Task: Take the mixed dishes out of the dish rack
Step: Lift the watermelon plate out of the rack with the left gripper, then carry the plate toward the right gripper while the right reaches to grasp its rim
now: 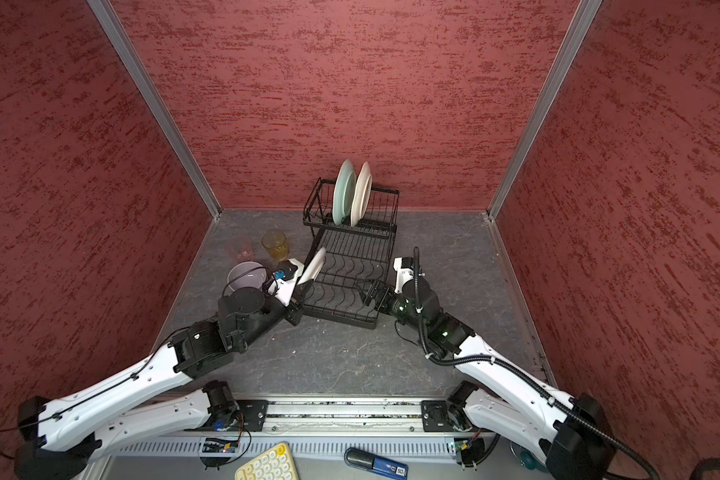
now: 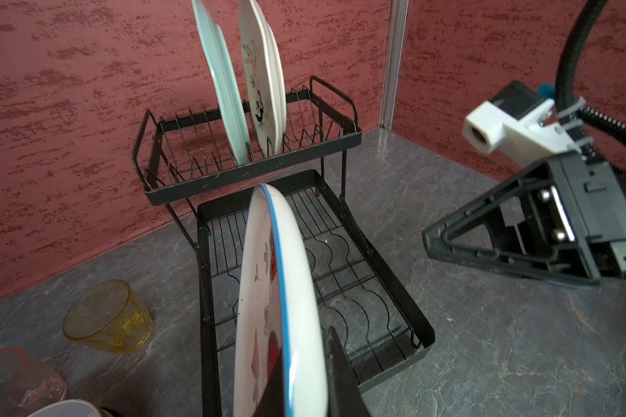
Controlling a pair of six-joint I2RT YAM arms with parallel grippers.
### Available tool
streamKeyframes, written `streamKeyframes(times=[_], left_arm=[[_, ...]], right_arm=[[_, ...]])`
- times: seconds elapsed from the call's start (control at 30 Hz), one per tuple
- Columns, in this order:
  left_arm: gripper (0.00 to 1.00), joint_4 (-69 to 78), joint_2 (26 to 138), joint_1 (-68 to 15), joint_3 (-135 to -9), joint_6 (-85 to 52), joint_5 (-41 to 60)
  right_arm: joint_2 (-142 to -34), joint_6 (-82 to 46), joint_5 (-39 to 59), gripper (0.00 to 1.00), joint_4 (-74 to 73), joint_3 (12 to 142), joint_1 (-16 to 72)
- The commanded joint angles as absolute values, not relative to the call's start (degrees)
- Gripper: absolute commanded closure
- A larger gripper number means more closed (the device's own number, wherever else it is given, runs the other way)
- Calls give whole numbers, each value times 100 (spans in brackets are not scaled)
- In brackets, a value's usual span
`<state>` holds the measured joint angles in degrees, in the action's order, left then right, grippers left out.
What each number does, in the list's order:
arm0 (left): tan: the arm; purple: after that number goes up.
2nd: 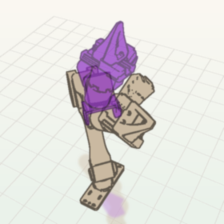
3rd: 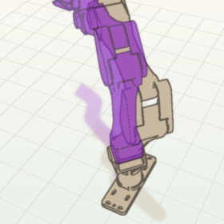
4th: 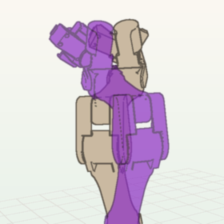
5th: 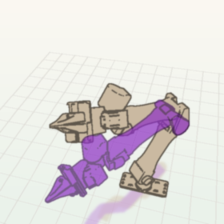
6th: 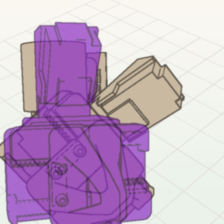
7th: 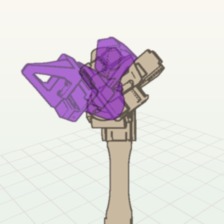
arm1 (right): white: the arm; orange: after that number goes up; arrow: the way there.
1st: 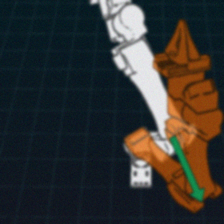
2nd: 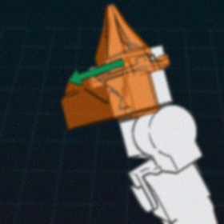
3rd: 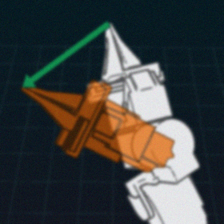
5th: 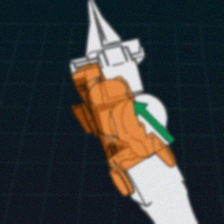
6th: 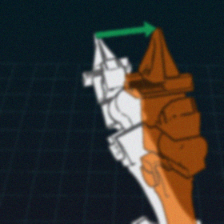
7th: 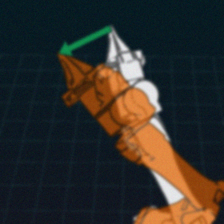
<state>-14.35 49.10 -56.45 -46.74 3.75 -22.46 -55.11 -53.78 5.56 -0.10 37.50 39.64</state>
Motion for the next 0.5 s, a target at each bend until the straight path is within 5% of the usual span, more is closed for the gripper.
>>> streamKeyframes(times=[0.0, 0.47], left_arm=[[100, -744, 4859, -5856, -4678, 663, -2624], [100, 817, 5488, -6324, -4084, 1475, -2749]], right_arm=[[-5440, -5697, 953, 1, -75, 3987, 3740], [-5687, -5806, 2247, 1, 479, 4526, 2962]])
